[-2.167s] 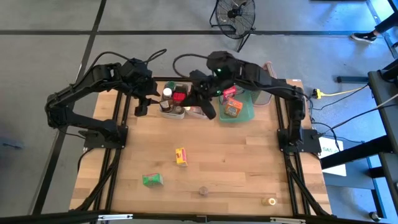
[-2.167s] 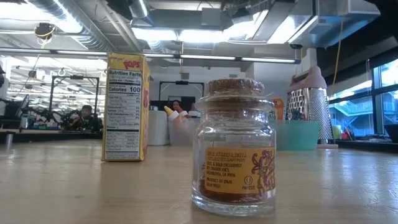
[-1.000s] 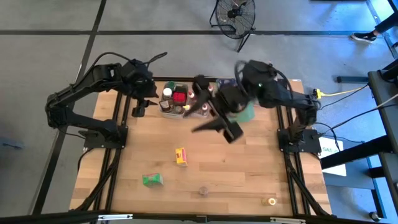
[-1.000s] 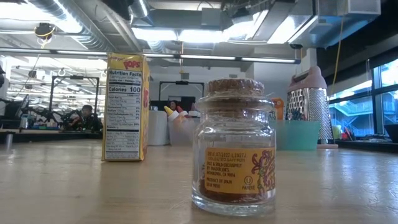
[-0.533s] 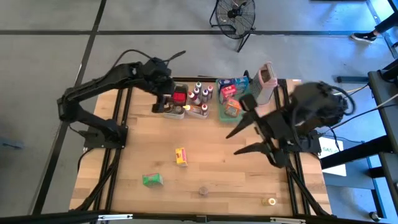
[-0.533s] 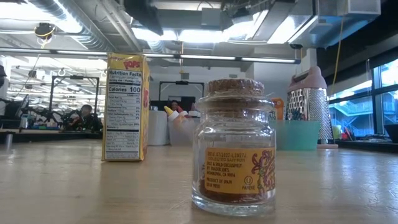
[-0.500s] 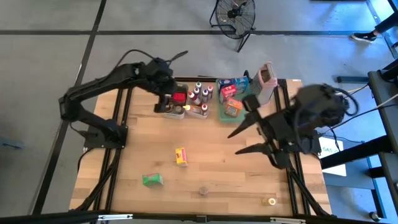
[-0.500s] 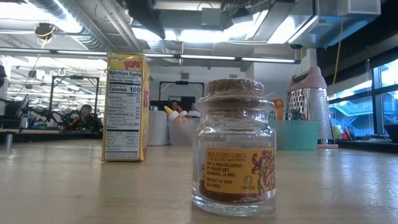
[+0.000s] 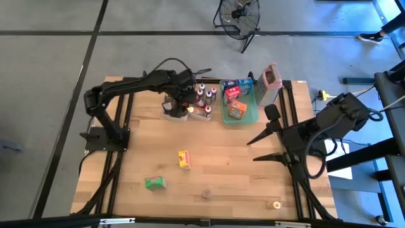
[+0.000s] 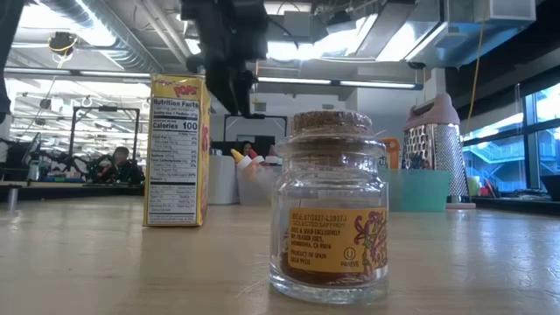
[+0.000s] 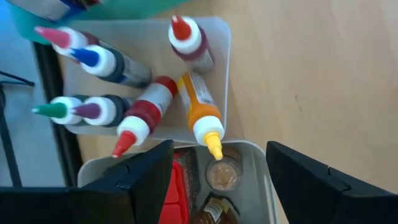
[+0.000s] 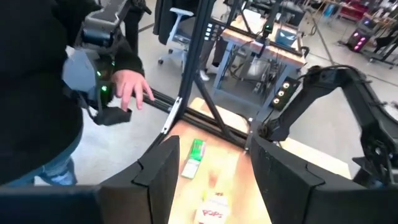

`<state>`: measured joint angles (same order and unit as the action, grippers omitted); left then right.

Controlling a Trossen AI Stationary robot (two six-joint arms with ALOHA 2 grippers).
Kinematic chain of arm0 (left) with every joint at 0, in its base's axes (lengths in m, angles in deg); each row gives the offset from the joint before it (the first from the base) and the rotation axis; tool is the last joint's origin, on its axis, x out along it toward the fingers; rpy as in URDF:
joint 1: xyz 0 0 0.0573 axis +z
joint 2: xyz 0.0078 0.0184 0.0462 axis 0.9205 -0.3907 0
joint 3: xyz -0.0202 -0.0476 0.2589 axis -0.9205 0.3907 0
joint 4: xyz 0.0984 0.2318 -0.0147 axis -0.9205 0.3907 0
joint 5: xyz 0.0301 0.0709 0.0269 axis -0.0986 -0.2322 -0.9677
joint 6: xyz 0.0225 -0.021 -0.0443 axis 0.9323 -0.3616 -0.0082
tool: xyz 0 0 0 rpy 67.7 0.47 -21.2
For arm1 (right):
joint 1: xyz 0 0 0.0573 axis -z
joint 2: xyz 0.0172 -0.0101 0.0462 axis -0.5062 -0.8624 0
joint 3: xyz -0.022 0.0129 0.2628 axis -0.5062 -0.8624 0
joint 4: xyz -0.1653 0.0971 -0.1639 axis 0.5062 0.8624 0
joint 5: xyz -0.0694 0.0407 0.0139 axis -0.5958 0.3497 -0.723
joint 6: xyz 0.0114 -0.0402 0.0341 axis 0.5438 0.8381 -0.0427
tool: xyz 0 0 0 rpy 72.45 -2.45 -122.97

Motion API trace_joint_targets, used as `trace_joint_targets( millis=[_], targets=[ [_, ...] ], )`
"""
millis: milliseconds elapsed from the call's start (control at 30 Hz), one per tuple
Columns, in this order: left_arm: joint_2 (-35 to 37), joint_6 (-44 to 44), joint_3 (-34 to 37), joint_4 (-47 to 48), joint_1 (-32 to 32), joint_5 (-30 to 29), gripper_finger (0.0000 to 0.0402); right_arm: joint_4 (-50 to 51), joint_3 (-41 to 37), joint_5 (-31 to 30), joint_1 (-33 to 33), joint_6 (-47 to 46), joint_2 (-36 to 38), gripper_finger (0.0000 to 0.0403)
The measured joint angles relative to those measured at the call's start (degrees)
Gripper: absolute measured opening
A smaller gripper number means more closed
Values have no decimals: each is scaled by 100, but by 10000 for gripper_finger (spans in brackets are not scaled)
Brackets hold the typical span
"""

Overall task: Pick & Place Kitchen Items
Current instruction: Adjust the yellow food coloring bottle in the transparent bin

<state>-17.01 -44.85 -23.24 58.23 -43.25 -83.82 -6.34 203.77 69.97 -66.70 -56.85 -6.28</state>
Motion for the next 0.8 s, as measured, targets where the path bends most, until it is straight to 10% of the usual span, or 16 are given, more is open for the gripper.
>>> trace_joint_targets(
  millis=[800],
  targets=[
    [-649,28,4,-136,282,-161,253,303,-2,3,-138,-40,0,199]
  ],
)
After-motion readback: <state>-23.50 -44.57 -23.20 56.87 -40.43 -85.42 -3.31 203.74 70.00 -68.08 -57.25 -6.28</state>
